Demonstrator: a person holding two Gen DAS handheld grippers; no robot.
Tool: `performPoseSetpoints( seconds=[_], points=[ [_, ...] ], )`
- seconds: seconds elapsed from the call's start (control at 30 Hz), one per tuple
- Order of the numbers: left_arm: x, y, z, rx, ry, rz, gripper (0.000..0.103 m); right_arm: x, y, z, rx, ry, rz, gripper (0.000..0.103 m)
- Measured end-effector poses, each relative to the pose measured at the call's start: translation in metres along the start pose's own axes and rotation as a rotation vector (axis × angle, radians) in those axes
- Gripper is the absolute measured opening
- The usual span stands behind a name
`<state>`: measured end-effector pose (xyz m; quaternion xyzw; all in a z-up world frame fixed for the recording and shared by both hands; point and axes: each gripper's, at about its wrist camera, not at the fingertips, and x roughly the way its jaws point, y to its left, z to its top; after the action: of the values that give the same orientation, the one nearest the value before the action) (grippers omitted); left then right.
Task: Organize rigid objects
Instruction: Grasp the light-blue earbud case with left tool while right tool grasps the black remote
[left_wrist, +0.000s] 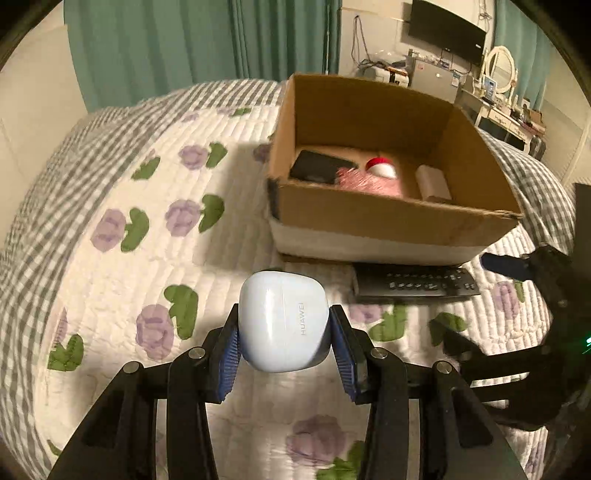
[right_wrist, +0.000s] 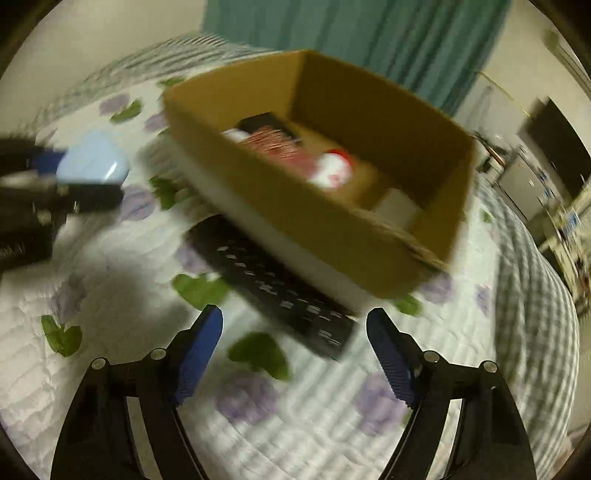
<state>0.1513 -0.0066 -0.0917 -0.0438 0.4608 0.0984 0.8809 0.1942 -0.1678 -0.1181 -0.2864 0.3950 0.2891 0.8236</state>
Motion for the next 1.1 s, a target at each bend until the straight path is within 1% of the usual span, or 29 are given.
performPoseSetpoints(
  seconds=[0.03, 0.07, 0.1, 0.2, 0.27, 0.33, 0.4, 0.43, 0.47, 0.57, 0.6, 0.67, 0.7, 0.77, 0.93, 1.0, 1.07, 1.1],
  points=[
    [0.006, 0.003, -0.001, -0.004, 0.013, -0.004, 0.046, 0.007, 0.007, 0.003, -0.023, 0.011, -0.005, 0.077],
    [0.008, 0.005, -0.002, -0.004, 0.022, -0.012, 0.046, 0.017, 0.015, 0.006, -0.048, 0.026, -0.006, 0.071],
    [0.011, 0.008, -0.005, -0.004, 0.03, -0.019, 0.046, 0.023, 0.018, 0.008, -0.056, 0.034, -0.003, 0.07],
    [0.019, 0.018, -0.006, -0.008, 0.036, -0.034, 0.046, 0.043, 0.027, 0.016, -0.061, 0.056, 0.002, 0.07],
    [0.024, 0.022, -0.007, -0.017, 0.041, -0.044, 0.046, 0.054, 0.028, 0.018, -0.052, 0.063, -0.01, 0.07],
    [0.027, 0.026, -0.009, -0.028, 0.044, -0.069, 0.046, 0.058, 0.026, 0.02, -0.034, 0.062, -0.007, 0.07],
    [0.028, 0.027, -0.01, -0.029, 0.046, -0.081, 0.046, 0.058, 0.023, 0.021, -0.015, 0.068, -0.011, 0.058],
    [0.027, 0.028, -0.01, -0.022, 0.044, -0.085, 0.046, 0.056, 0.022, 0.022, -0.008, 0.076, -0.024, 0.05],
    [0.026, 0.028, -0.01, -0.016, 0.04, -0.085, 0.046, 0.054, 0.018, 0.022, -0.004, 0.09, -0.02, 0.043],
    [0.016, 0.031, -0.012, -0.002, 0.019, -0.087, 0.046, 0.043, 0.017, 0.023, -0.007, 0.101, -0.006, 0.032],
    [0.013, 0.032, -0.013, -0.003, 0.015, -0.094, 0.046, 0.037, 0.019, 0.024, 0.002, 0.112, 0.008, 0.03],
    [0.005, 0.036, -0.014, -0.006, 0.007, -0.102, 0.046, 0.022, 0.023, 0.026, 0.038, 0.129, 0.063, 0.023],
    [0.002, 0.038, -0.014, -0.006, 0.003, -0.102, 0.046, 0.013, 0.025, 0.026, 0.057, 0.133, 0.081, 0.022],
    [-0.006, 0.041, -0.015, -0.01, -0.002, -0.109, 0.046, -0.004, 0.03, 0.027, 0.081, 0.129, 0.079, 0.018],
    [-0.031, 0.048, -0.023, 0.0, -0.015, -0.149, 0.046, -0.028, 0.039, 0.021, 0.128, 0.158, 0.072, 0.018],
    [-0.039, 0.05, -0.027, 0.011, -0.021, -0.154, 0.046, -0.035, 0.047, 0.009, 0.156, 0.175, 0.069, 0.018],
    [-0.049, 0.052, -0.03, 0.021, -0.031, -0.157, 0.046, -0.043, 0.052, 0.004, 0.174, 0.175, 0.055, 0.018],
    [-0.053, 0.053, -0.031, 0.026, -0.034, -0.158, 0.046, -0.051, 0.055, 0.003, 0.176, 0.162, 0.048, 0.018]
  ],
)
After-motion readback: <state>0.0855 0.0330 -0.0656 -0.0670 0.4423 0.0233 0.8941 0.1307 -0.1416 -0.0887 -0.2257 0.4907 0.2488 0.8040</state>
